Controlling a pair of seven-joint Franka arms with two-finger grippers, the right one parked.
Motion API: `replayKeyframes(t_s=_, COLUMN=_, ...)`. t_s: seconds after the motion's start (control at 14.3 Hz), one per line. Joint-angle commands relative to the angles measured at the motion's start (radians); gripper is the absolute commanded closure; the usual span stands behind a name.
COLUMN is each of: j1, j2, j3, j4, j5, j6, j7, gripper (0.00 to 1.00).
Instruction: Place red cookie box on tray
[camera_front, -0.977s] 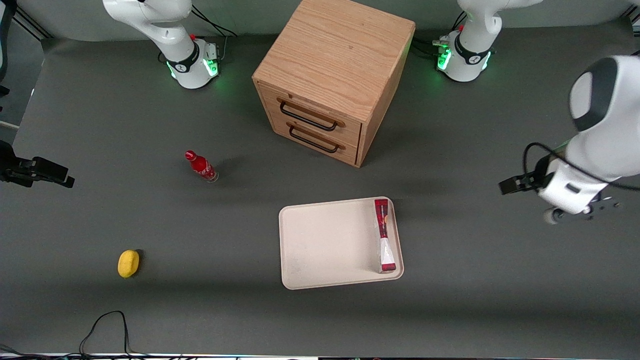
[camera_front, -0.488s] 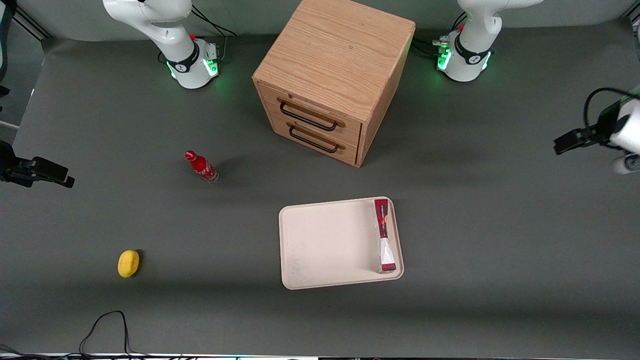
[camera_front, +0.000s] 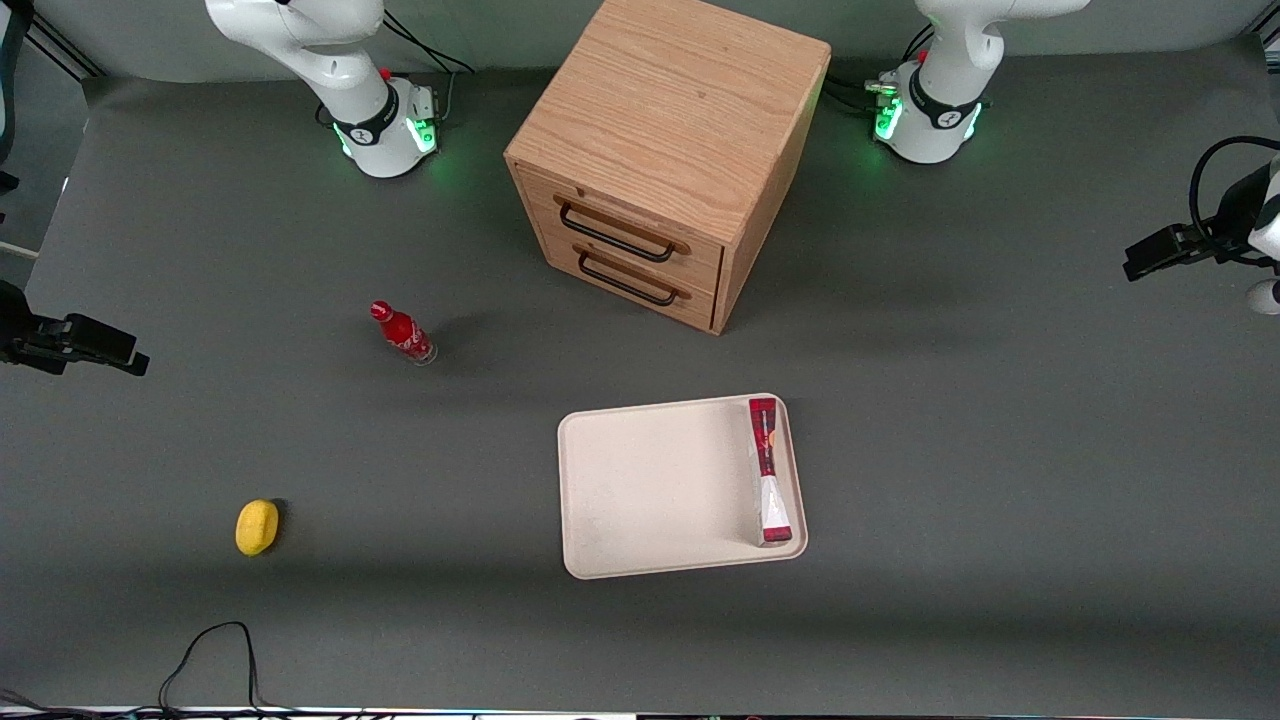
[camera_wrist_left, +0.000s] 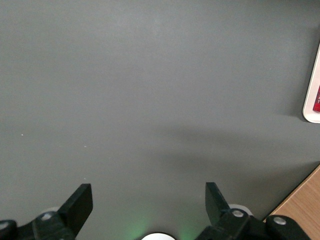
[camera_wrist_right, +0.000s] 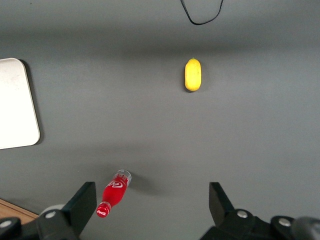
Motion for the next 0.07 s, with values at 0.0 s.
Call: replayKeyframes(t_s=0.0, j1=-0.014, j2=-0.008, j3=0.012, j4=0.001, j5=-0.015, j6=-0.021, j7=0.001, gripper=0.0)
